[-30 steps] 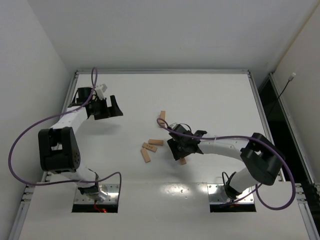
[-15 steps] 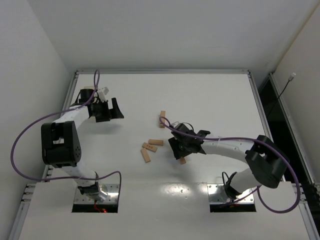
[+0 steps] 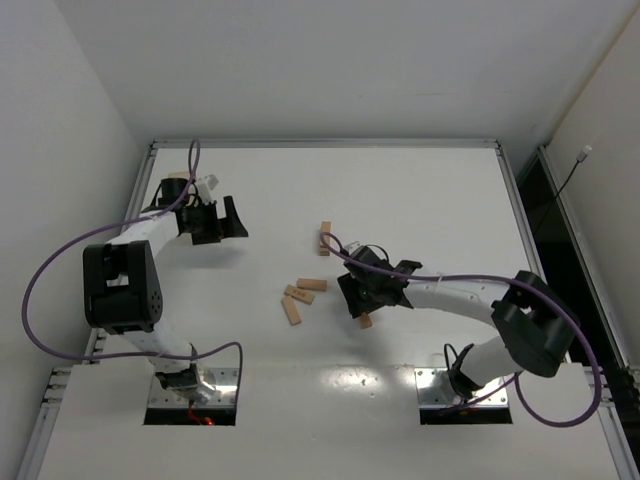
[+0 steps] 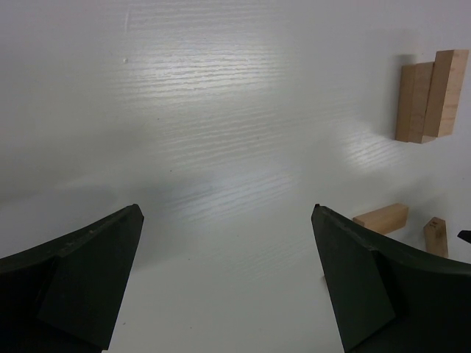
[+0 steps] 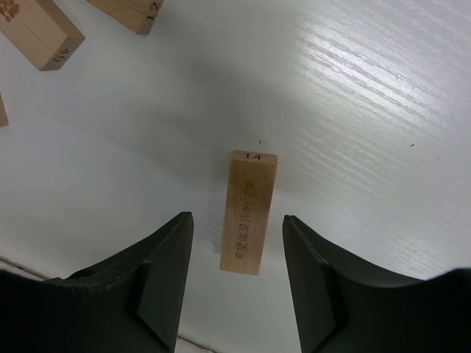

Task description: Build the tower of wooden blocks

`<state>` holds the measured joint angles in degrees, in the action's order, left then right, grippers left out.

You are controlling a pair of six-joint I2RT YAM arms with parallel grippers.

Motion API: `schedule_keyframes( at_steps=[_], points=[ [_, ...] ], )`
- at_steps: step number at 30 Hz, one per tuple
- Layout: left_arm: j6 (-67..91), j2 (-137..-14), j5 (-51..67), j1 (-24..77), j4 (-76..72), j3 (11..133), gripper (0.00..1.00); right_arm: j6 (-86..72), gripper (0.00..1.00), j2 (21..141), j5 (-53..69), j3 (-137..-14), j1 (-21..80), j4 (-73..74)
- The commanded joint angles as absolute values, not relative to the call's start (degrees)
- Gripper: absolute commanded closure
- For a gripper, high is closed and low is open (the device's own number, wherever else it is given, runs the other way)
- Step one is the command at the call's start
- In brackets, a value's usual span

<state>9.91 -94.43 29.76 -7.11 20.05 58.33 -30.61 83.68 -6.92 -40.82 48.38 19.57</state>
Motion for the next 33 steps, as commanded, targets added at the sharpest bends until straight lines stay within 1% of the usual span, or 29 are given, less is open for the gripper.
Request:
schedule_keyframes(
  at_steps=[1, 4, 6, 9, 11, 12, 13, 15, 18, 21, 22, 23, 24, 25, 27, 28, 31, 33],
  points=[
    [9.9, -93.5, 30.9, -7.7, 18.8, 60.3, 0.01, -30.5, 0.51, 85.3, -6.6, -40.5, 47.3, 17.8],
    [9.9, -94.7, 30.9, -7.7, 18.8, 60.8, 0.01, -30.0, 0.51, 88.0, -5.2, -41.7, 47.3, 17.8],
    [9.9, -94.7, 30.9, -7.7, 18.8, 60.8, 0.01, -30.0, 0.54, 89.2, -5.2, -42.3, 46.8, 17.8],
    [9.9, -94.7, 30.9, -7.7, 18.8, 60.8, 0.01, -30.0, 0.55, 90.5, -5.2, -42.8, 46.8, 18.4],
    [9.9, -95.2, 30.9, -7.7, 18.8, 60.8, 0.01, -30.0, 0.64, 91.1, -5.2, -43.3, 46.2, 18.4],
    [9.9, -95.2, 30.9, -7.7, 18.8, 60.8, 0.01, -30.0, 0.71, 91.7, -5.2, -43.3, 46.2, 18.4],
    [9.9, -95.2, 30.9, -7.7, 18.8, 60.8, 0.01, -30.0, 0.87, 91.7, -5.2, -43.3, 46.2, 18.4],
    [9.9, -95.2, 30.9, -7.7, 18.8, 60.8, 0.01, -30.0, 1.00, 91.0, -5.7, -43.3, 46.2, 18.4],
    [9.9, -95.2, 30.9, -7.7, 18.3, 60.8, 0.01, -30.0, 1.00, 88.5, -8.4, -43.3, 47.0, 19.0],
    [11.1, -93.9, 30.2, -7.7, 17.8, 59.1, 0.01, -30.8, 1.00, 85.0, -10.5, -46.6, 47.0, 22.7],
    [11.6, -92.3, 30.1, -7.7, 16.5, 58.4, 0.01, -30.8, 1.00, 85.0, -10.5, -50.5, 47.0, 24.2],
    [12.5, -91.6, 27.1, -7.1, 16.5, 57.1, 0.01, -31.9, 1.00, 85.8, -10.5, -53.1, 46.3, 28.2],
    [14.3, -90.7, 24.8, -6.6, 16.5, 56.5, 0.01, -34.3, 1.00, 86.9, -9.3, -59.8, 45.5, 30.6],
    [14.3, -89.8, 23.0, -6.1, 16.0, 55.9, 0.01, -35.2, 1.00, 88.1, -8.2, -63.5, 44.8, 32.5],
    [15.1, -86.2, 18.8, -5.0, 15.1, 53.5, 0.01, -37.6, 1.00, 90.3, -7.1, -70.5, 44.8, 33.6],
    [15.8, -85.2, 17.6, -4.0, 14.4, 52.8, 0.01, -39.7, 1.00, 90.4, -7.1, -76.1, 44.8, 33.6],
    [15.8, -84.6, 14.8, -2.0, 15.9, 54.2, 0.01, -42.3, 1.00, 96.5, -4.9, -85.6, 44.1, 34.4],
    [16.4, -85.2, 13.5, -2.0, 17.8, 55.9, 0.01, -42.8, 1.00, 99.5, -5.0, -88.3, 43.6, 34.9]
  ],
)
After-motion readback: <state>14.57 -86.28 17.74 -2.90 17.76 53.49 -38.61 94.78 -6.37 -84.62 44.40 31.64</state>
